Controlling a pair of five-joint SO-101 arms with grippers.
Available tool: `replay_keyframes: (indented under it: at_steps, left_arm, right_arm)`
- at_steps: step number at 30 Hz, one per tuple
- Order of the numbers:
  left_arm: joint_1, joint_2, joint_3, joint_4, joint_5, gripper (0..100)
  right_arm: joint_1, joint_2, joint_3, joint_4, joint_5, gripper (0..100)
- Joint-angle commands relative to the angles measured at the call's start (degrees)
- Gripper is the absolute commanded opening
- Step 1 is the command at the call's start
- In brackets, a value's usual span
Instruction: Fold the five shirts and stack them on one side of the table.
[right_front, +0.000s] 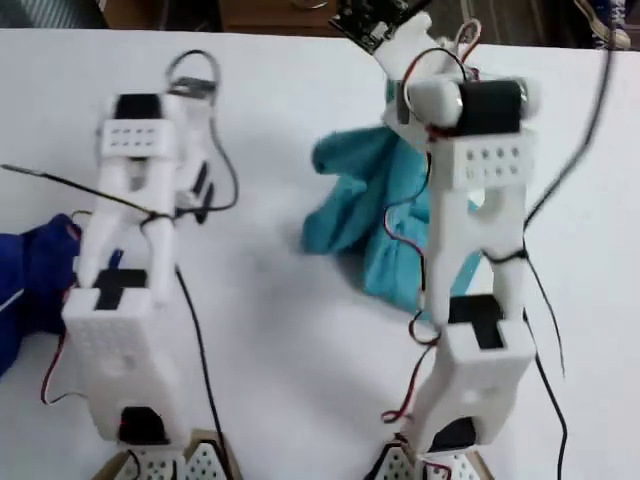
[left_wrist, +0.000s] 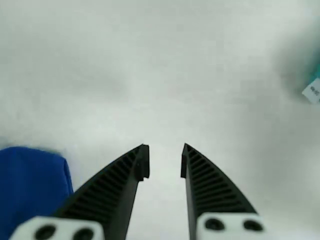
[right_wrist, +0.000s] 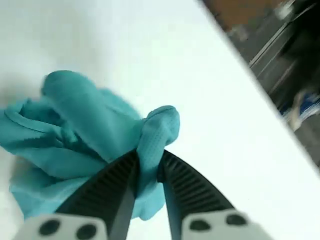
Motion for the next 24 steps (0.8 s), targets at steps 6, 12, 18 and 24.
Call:
replay_keyframes:
  at_steps: [6,12,18,24]
  left_arm:
    - [8.5,-1.0,2.7,-0.4,-8.6,14]
    - [11.5,5.7,5.5,-4.9,-9.2,14]
    - [17.0,11.9,5.1,-6.4,-9.4,14]
    - [22.9,12.3,4.5,-6.4,-20.6,14]
  right_arm:
    - [6.0,8.6,-0.1,0.0,-0.2,2.0]
    - [12.2,9.7,-4.7,0.0,-0.2,2.0]
    - [15.3,9.7,-5.1,0.0,-0.2,2.0]
    - [16.0,9.7,-4.9,0.0,-0.2,2.0]
